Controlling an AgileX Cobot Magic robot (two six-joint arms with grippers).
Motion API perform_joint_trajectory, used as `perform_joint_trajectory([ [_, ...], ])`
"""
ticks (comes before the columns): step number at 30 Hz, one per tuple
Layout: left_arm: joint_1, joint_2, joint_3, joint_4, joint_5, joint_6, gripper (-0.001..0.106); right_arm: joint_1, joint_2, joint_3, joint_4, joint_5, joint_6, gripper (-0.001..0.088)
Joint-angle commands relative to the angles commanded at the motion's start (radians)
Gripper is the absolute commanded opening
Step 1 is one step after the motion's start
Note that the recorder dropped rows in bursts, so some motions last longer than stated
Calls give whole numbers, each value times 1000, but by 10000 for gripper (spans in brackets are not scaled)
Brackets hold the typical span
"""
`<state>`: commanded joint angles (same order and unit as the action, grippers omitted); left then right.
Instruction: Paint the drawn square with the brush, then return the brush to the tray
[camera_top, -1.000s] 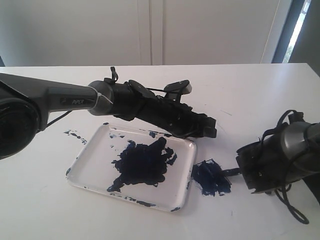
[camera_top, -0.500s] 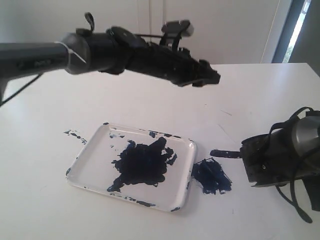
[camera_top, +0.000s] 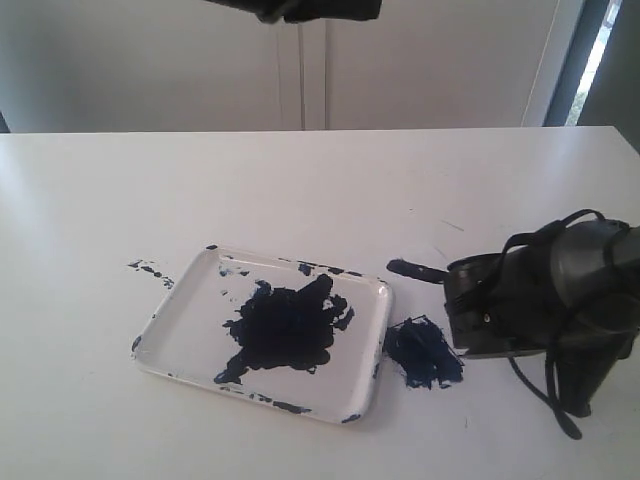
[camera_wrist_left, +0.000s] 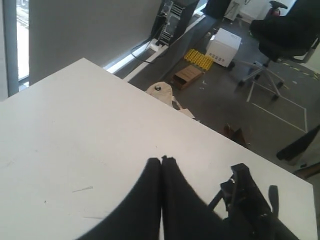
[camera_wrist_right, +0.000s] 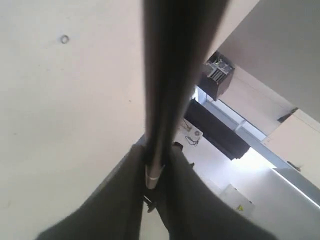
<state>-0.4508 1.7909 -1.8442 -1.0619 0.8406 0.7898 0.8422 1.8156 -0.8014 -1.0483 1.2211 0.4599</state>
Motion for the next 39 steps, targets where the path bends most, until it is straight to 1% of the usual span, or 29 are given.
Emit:
perform_joint_trajectory([
  [4, 0, -34, 0, 74, 28, -41, 0, 60, 0, -19, 40, -25, 0, 0],
  [7, 0, -56, 0, 103, 52, -59, 0, 96, 0, -40, 101, -63, 0, 0],
  [11, 0, -105, 53, 108, 32, -61, 0, 124, 0, -66, 169, -113, -3, 0],
  [17, 0, -198, 188, 108, -40, -56, 0, 126, 2, -73, 283, -181, -11, 0],
  [18, 0, -241, 238, 108, -90, -54, 0, 126, 2, -73, 320, -212, -11, 0],
  [19, 0, -260, 258, 108, -112, -54, 0, 126, 2, -73, 333, -221, -11, 0],
  [20, 0, -307, 303, 108, -158, -54, 0, 126, 2, -73, 369, -243, -11, 0],
  [21, 0, -333, 321, 108, -176, -54, 0, 126, 2, -73, 387, -248, -11, 0],
  [22, 0, -382, 363, 110, -210, -43, 0, 126, 2, -73, 420, -269, -13, 0],
  [24, 0, -431, 412, 110, -239, -25, 0, 126, 2, -73, 444, -302, -14, 0],
  [27, 0, -517, 518, 112, -305, -23, 0, 126, 4, -73, 513, -368, -14, 0],
  [29, 0, -554, 571, 110, -329, -23, 0, 126, 4, -73, 534, -392, -14, 0],
  [33, 0, -637, 651, 106, -389, -23, 0, 126, 4, -73, 573, -421, -12, 0],
  [35, 0, -672, 680, 106, -424, -23, 0, 126, 4, -73, 586, -421, -12, 0],
  [39, 0, -732, 728, 106, -453, -23, 0, 130, 4, -73, 615, -423, -12, 0],
])
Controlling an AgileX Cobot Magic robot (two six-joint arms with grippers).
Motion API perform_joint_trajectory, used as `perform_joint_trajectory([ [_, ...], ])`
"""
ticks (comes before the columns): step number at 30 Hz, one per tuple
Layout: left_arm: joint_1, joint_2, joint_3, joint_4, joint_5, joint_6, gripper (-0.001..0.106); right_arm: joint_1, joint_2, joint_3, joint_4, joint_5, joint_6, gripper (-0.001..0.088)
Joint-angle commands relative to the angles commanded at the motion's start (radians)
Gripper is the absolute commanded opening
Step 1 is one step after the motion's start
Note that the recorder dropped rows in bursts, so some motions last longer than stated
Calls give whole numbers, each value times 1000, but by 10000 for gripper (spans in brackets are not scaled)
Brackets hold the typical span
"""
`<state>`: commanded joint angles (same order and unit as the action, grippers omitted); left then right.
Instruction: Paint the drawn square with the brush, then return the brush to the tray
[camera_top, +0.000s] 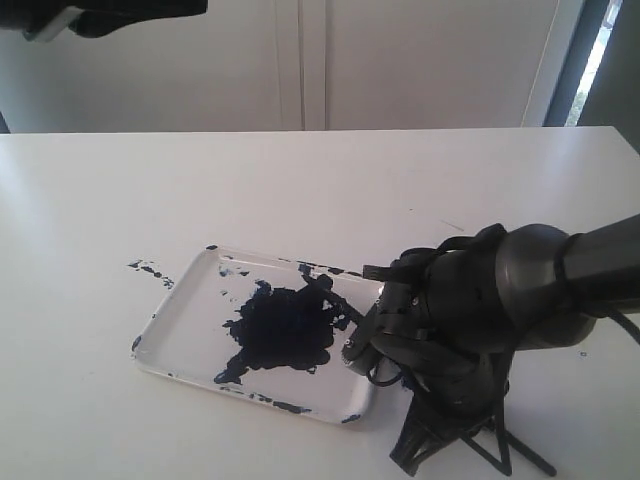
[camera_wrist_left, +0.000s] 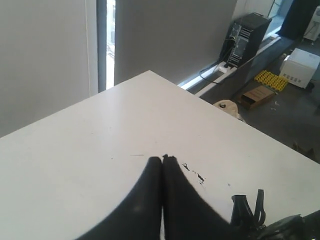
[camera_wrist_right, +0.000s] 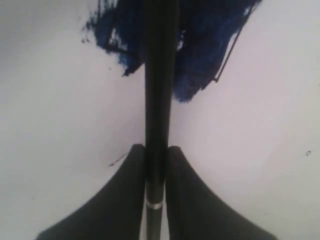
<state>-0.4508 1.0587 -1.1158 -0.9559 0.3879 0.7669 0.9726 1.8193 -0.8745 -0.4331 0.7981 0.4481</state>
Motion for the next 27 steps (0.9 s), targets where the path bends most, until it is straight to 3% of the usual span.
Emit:
perform_joint_trajectory([
  [13, 0, -116, 120, 0, -7, 0, 0, 124, -4, -2, 40, -48, 36, 0],
  [24, 0, -218, 128, 5, 0, -4, 0, 125, -16, -2, 97, -115, 97, 1],
  [27, 0, -222, 128, 18, 2, -4, 0, 125, -42, -12, 99, -136, 97, 63],
])
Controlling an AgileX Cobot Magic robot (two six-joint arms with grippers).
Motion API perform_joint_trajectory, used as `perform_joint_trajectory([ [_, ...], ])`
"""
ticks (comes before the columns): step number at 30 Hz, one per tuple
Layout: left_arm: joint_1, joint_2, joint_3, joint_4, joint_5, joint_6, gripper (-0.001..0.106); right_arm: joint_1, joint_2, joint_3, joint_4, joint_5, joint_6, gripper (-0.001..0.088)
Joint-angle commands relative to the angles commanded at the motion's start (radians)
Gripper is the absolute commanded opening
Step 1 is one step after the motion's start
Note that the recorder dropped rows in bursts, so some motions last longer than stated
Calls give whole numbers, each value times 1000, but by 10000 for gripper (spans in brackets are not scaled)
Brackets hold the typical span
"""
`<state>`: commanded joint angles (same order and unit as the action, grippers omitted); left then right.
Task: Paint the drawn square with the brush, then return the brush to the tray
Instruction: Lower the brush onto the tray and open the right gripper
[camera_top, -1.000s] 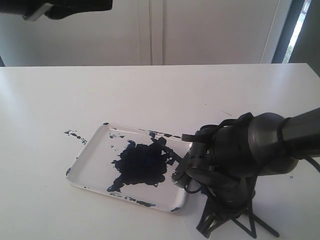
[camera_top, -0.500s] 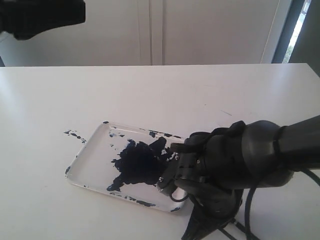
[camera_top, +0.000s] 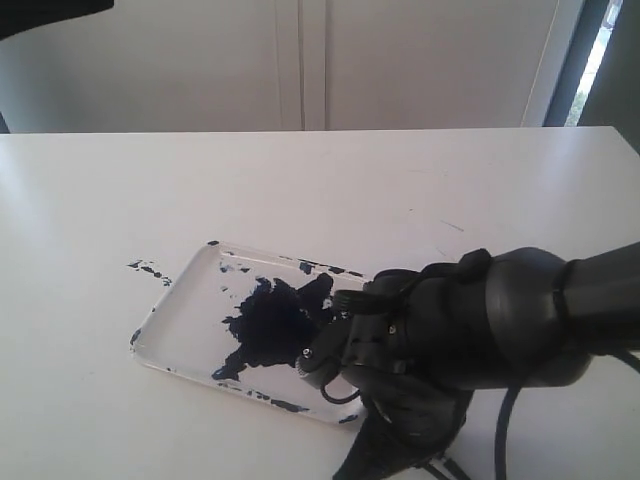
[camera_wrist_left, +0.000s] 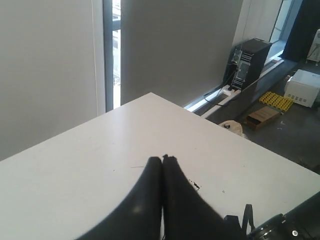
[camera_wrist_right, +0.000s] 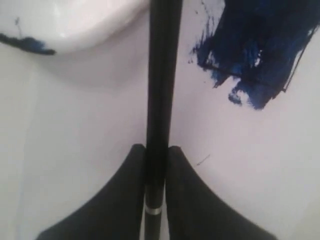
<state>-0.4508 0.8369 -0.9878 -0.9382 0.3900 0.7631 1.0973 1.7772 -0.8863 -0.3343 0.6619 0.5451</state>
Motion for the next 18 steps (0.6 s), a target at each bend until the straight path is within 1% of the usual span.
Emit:
perform_joint_trajectory([
  [6, 0, 0, 24, 1, -13, 0, 0, 0, -67, -13, -2, -31, 0, 289],
  [8, 0, 0, 31, 1, -21, 0, 0, 0, -71, -13, -2, -29, 0, 381],
  [10, 0, 0, 35, 1, -23, 0, 0, 0, -71, -13, -2, -19, -4, 447],
  [12, 0, 0, 34, 1, -20, -4, 0, 0, -71, -13, -2, -14, -6, 480],
  [15, 0, -12, 34, 1, -20, -4, 0, 0, -92, -15, -7, -16, -10, 480],
  [18, 0, -29, 44, 1, -20, -4, 0, 0, -137, -39, -15, -16, -10, 480],
])
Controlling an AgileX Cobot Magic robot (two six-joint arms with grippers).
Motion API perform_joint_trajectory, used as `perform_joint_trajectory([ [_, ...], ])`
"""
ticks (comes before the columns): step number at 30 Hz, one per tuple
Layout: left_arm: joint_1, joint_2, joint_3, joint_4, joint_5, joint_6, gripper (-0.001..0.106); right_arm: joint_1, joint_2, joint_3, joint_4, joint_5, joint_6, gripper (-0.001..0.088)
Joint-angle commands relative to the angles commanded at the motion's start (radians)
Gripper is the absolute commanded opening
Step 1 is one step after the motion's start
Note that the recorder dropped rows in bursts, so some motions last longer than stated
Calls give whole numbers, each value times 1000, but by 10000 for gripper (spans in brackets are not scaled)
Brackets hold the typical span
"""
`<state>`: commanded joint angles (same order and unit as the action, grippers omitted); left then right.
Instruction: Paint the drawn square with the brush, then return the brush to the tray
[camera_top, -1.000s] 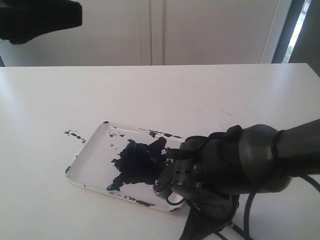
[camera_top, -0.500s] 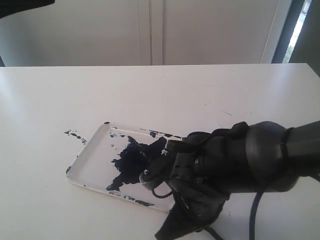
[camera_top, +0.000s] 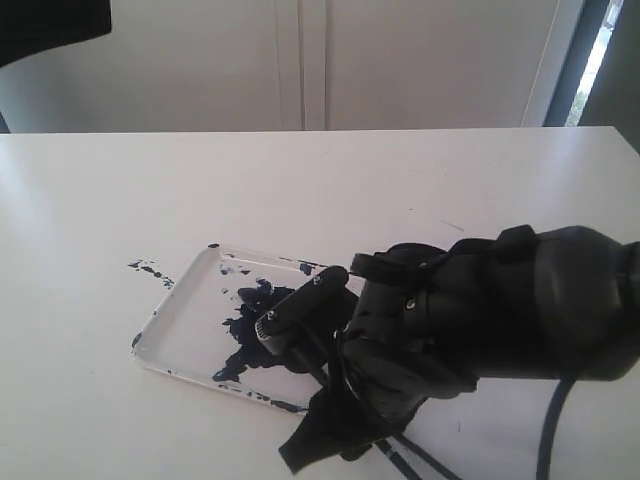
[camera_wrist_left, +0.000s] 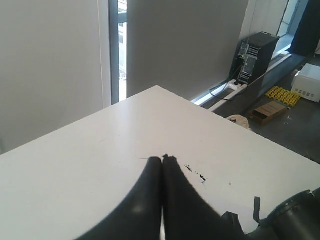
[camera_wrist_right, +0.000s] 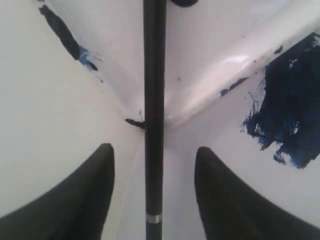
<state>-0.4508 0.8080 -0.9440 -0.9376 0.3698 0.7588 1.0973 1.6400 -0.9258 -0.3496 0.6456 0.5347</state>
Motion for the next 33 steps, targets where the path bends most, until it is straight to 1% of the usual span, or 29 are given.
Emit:
perform_joint_trajectory([
  [5, 0, -68, 83, 4, -66, -4, 0, 0, -134, -46, -30, -3, -40, 472],
  [6, 0, -104, 121, 0, -100, -8, 0, 0, -200, -53, -37, -18, -63, 472],
  [7, 0, -121, 141, 0, -119, -16, 0, 0, -227, -53, -42, -25, -67, 469],
  [8, 0, -162, 179, 0, -150, -29, 0, 0, -292, -53, -51, -42, -67, 426],
  [9, 0, -177, 195, -2, -163, -31, 0, 0, -322, -53, -51, -52, -67, 400],
  [10, 0, -216, 237, -4, -189, -53, 0, 0, -381, -53, -51, -80, -67, 323],
  [11, 0, -234, 253, -4, -196, -61, 0, 0, -403, -53, -51, -90, -67, 283],
  [12, 0, -267, 295, -4, -224, -90, 0, 0, -455, -53, -51, -106, -67, 201],
  [13, 0, -280, 316, -4, -231, -97, 0, 0, -475, -51, -51, -110, -67, 168],
  [15, 0, -330, 386, -4, -239, -117, 0, 0, -564, -50, -51, -93, -72, 20],
  [16, 0, -338, 398, -4, -242, -126, 0, 0, -584, -50, -51, -82, -72, 0],
  [18, 0, -365, 435, -4, -247, -135, 0, 0, -640, -45, -51, -61, -99, 0],
  [20, 0, -391, 472, -14, -253, -136, 0, 0, -707, -7, -51, -88, -99, 0],
  [23, 0, -437, 542, -51, -290, -136, 0, 0, -835, 118, -49, -199, -85, 0],
  [28, 0, -488, 613, -53, -319, -137, 0, 0, -991, 270, -23, -357, -83, 0],
  [31, 0, -518, 653, -67, -333, -139, 0, 0, -1064, 350, -7, -408, -80, 0],
  [33, 0, -543, 695, -67, -349, -139, 0, 0, -1123, 425, 21, -463, -79, 0],
])
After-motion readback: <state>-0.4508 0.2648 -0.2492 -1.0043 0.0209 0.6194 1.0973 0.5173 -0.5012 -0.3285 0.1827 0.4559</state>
